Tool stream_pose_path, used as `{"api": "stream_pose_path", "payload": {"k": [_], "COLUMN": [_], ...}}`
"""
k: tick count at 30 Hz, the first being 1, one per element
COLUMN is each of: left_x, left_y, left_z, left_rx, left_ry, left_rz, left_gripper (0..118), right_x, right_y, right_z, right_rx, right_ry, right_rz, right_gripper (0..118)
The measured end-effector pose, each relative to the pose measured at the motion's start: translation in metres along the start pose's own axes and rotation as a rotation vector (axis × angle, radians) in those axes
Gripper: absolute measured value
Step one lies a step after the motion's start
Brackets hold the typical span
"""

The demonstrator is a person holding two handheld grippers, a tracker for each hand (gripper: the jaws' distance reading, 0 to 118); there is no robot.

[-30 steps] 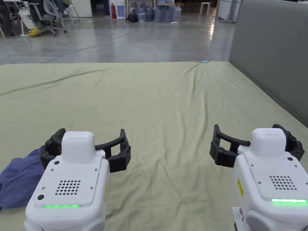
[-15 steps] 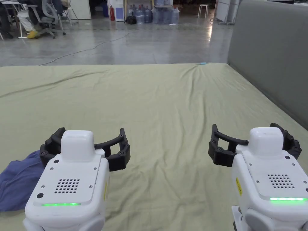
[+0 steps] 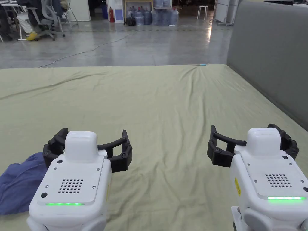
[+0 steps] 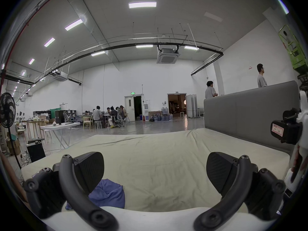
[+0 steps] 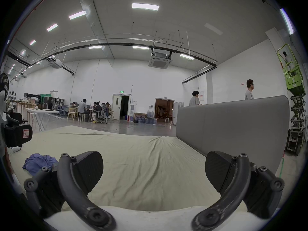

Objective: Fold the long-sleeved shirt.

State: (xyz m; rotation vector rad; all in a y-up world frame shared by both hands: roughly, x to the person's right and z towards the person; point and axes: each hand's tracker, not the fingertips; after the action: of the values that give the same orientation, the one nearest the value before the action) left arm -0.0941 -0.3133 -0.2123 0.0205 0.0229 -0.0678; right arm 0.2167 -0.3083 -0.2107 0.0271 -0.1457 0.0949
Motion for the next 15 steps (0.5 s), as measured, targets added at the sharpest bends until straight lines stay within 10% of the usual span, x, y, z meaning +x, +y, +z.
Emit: {"api": "stream_pose_path", "payload": {"k": [13, 14, 15], "left_x": [0.0041, 0.0039, 0.004], "left_y": [-0.0015, -0.0008, 0.0005], "left_z": [-0.0084, -0.0084, -0.0077], "left_rx": [0.002, -0.008, -0.024], "left_ry": [-0.005, -0.018, -0.039], "left_rz": [0.006, 0.011, 0.019], "left_gripper": [116, 108, 70], "right_x": [0.0029, 0.0034, 0.0043], "right_y": [-0.0007, -0.0003, 0.0002], "right_z": [-0.0075, -0.0075, -0.0069], "right_rx": [-0.011, -0.02, -0.023], "right_ry": [-0.009, -0.01, -0.007], "right_rz": [-0.002, -0.005, -0.011], "right_gripper": [116, 104, 59]}}
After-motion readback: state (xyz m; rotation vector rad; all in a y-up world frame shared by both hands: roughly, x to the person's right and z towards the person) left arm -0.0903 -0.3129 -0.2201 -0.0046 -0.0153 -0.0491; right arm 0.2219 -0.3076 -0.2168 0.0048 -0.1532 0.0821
